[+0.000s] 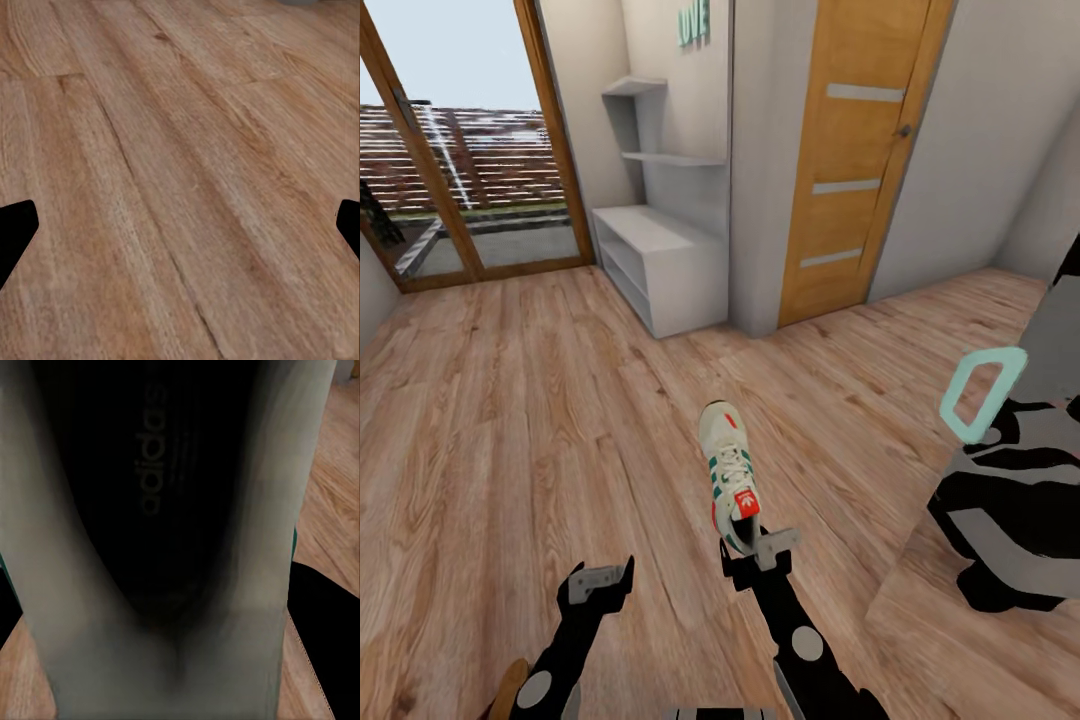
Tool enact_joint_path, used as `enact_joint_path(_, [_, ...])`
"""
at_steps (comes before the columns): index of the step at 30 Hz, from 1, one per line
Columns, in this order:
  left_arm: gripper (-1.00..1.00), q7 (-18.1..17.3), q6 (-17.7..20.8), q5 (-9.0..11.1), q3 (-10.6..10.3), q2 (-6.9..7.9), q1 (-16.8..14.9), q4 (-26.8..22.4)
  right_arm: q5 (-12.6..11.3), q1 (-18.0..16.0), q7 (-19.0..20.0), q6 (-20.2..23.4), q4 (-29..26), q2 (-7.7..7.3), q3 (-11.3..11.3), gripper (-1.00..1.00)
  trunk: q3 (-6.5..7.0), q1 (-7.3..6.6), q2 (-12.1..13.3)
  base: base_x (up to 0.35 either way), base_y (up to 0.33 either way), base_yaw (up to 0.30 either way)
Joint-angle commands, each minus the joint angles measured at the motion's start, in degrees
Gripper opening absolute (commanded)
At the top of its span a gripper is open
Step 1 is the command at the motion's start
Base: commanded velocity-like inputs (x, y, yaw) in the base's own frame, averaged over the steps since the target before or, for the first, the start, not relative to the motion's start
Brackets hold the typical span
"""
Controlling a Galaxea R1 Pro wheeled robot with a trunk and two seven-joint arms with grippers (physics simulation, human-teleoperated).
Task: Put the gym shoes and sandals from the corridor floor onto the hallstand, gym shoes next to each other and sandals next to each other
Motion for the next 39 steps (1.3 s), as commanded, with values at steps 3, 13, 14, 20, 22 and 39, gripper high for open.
enact_joint_path(3, [1.0, -0.3, -0.2, 0.1, 0.3, -0.05, 0.2, -0.7, 0.7, 0.0, -0.5, -0.1, -0.1, -0.01, 0.1, -1.0, -0.04, 0.0, 0.0, 0.069, 0.0, 0.0])
enact_joint_path(13, [1.0, -0.2, -0.2, 0.8, 0.2, -0.12, 0.3, -1.1, 0.7, 0.0, -0.6, -0.1, -0.1, -0.02, -0.1, -1.0, -0.29, 0.0, 0.0, 0.01, 0.0, 0.034])
enact_joint_path(14, [1.0, -0.2, -0.2, 0.9, 0.2, -0.12, 0.3, -1.1, 0.7, 0.0, -0.6, -0.1, -0.1, -0.02, -0.1, -1.0, -0.36, 0.0, 0.0, 0.001, 0.0, 0.115])
enact_joint_path(20, [1.0, -0.2, -0.2, 1.1, 0.1, -0.13, 0.3, -1.0, 0.7, 0.0, -0.6, -0.1, 0.0, -0.02, -0.2, -1.0, -0.78, 0.0, 0.0, 0.103, 0.0, 0.131])
enact_joint_path(22, [1.0, -0.3, -0.2, 1.1, 0.0, -0.11, 0.3, -0.9, 0.7, 0.0, -0.6, -0.1, -0.1, -0.02, -0.2, -1.0, -0.93, 0.0, 0.0, 0.271, 0.0, 0.094])
enact_joint_path(39, [1.0, -0.3, -0.3, 1.1, -0.1, -0.13, 0.3, -0.9, 0.7, 0.0, -0.6, -0.1, -0.2, -0.09, -0.1, -1.0, -1.2, 0.0, 0.0, 0.178, 0.0, 0.013])
